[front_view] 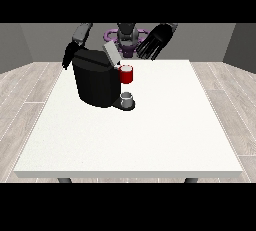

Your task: Insert the coffee pod into the coffee machine and close the lid

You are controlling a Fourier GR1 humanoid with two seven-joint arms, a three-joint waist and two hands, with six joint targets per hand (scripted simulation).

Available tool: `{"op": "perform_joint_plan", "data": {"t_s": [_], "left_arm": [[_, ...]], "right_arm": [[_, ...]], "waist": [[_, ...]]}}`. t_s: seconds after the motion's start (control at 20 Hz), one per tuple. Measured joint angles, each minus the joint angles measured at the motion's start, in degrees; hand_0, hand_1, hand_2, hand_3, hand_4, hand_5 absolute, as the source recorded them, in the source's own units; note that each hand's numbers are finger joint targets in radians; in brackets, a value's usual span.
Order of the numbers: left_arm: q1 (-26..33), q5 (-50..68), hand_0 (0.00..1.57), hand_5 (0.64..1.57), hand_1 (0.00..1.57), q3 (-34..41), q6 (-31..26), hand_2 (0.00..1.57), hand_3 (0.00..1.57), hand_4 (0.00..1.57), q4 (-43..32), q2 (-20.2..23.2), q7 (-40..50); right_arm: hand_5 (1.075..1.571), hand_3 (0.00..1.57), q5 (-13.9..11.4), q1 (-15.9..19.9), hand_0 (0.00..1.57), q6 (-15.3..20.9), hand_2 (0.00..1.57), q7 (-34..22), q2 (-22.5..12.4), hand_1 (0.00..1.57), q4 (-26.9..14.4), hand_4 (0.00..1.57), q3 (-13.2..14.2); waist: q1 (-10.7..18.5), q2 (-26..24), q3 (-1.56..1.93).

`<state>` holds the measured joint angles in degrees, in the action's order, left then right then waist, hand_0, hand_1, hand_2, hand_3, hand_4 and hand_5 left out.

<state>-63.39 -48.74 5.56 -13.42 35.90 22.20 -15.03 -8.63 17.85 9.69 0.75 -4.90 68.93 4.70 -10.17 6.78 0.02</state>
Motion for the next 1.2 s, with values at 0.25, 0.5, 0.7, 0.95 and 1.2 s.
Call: {"op": "perform_joint_plan", "data": {"t_s": [0.25,0.5,0.7,0.95,1.2], "left_arm": [[7.5,11.2,0.00,1.571,0.00,8.2,0.2,0.00,0.00,0.41,-0.1,-8.2,-2.8],[17.1,20.6,0.00,1.571,0.00,15.0,-1.3,0.00,0.00,0.42,-1.7,-15.2,-5.1],[23.7,23.0,0.00,1.571,0.00,16.2,-2.7,0.00,0.00,0.32,-2.4,-17.6,-5.6],[28.9,24.8,0.00,1.571,0.00,16.1,-2.8,0.00,0.00,0.41,-0.7,-19.5,-5.0],[32.2,28.1,0.00,1.571,0.00,14.4,-4.0,0.00,0.00,0.43,3.5,-21.1,-3.4]], "right_arm": [[1.571,0.00,0.6,-4.9,0.00,0.3,0.00,1.1,-0.1,0.00,-0.9,0.00,1.1],[1.571,0.00,2.1,-7.5,0.00,-0.4,0.00,2.1,0.8,0.00,0.5,0.00,1.4],[1.571,0.00,4.1,-7.2,0.00,-4.2,0.00,0.7,0.3,0.00,3.2,0.00,0.5],[1.571,0.00,4.5,-5.7,0.00,-8.1,0.00,-0.9,-2.2,0.00,6.3,0.25,-0.8],[1.571,0.00,4.1,-2.5,0.00,-8.5,0.00,-2.7,-3.9,0.00,6.2,0.00,0.0]], "waist": [[4.8,-7.1,-0.11],[10.3,-14.9,-0.12],[12.9,-20.1,-0.07],[14.8,-22.7,-0.03],[17.9,-22.8,-0.02]]}}
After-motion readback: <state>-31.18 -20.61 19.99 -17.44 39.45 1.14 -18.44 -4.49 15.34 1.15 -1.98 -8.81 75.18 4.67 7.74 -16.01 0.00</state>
